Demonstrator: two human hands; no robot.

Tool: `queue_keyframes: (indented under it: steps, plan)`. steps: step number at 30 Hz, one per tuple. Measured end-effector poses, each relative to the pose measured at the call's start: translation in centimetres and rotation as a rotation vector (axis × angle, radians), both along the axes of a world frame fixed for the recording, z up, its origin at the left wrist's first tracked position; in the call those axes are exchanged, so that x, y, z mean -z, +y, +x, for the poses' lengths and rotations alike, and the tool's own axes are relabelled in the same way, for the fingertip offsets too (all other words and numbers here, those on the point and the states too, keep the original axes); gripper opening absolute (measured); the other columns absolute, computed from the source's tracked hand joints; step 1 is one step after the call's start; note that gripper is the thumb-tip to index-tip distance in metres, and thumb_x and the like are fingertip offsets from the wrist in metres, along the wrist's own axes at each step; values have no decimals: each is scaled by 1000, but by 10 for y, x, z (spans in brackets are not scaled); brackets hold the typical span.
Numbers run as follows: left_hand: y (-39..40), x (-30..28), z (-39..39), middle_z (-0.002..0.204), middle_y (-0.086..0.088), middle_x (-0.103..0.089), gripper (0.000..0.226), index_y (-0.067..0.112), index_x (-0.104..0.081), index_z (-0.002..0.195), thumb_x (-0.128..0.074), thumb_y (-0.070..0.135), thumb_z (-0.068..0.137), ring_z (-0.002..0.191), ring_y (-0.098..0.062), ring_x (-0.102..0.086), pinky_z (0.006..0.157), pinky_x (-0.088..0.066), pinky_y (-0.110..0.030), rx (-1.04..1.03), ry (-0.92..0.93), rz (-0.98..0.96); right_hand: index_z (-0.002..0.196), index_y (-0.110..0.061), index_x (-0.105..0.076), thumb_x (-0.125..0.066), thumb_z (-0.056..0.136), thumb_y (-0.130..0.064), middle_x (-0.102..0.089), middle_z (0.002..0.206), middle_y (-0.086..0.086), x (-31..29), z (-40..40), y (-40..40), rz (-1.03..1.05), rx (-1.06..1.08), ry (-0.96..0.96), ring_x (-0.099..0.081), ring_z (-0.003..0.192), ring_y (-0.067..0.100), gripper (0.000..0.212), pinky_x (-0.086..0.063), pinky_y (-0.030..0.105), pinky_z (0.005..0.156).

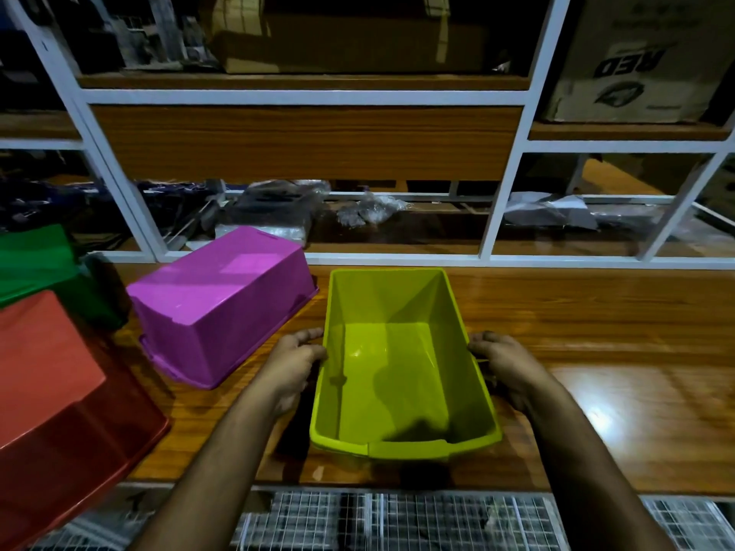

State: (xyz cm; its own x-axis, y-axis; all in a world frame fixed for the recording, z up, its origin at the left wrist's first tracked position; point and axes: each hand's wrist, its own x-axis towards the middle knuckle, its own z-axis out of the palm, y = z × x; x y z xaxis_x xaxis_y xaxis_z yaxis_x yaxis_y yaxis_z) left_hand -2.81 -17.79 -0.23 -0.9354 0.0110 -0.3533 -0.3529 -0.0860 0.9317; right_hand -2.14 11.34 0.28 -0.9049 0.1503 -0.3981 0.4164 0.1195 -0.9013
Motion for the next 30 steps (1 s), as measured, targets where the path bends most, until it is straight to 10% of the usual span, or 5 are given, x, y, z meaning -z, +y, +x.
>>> queue_keyframes:
  steps: [6,19,30]
  plan:
    - [-12,-1,4,86,-8,-70,37,12,-65,106,-45,-11,87,73,-18,-61,55,-56,-32,112,-26,128,95,-5,-60,-44,100,-5,-61,50,0,-6,13,3,-252,-13,47,-52,33,3,17,-36,14,30]
    - [19,-10,2,116,-12,-66,46,8,-52,135,-49,-7,91,92,-19,-68,64,-61,-39,400,36,321,124,-8,-61,-49,98,-10,-68,116,20,-5,88,47,-272,113,226,-61,101,32,29,-51,38,78]
    - [168,-7,20,135,-11,-62,78,18,-54,137,-85,28,66,115,-27,-58,81,-53,-43,795,62,262,115,-12,-67,-51,96,-10,-72,111,14,-5,219,151,-257,513,332,-68,95,27,26,-56,33,76]
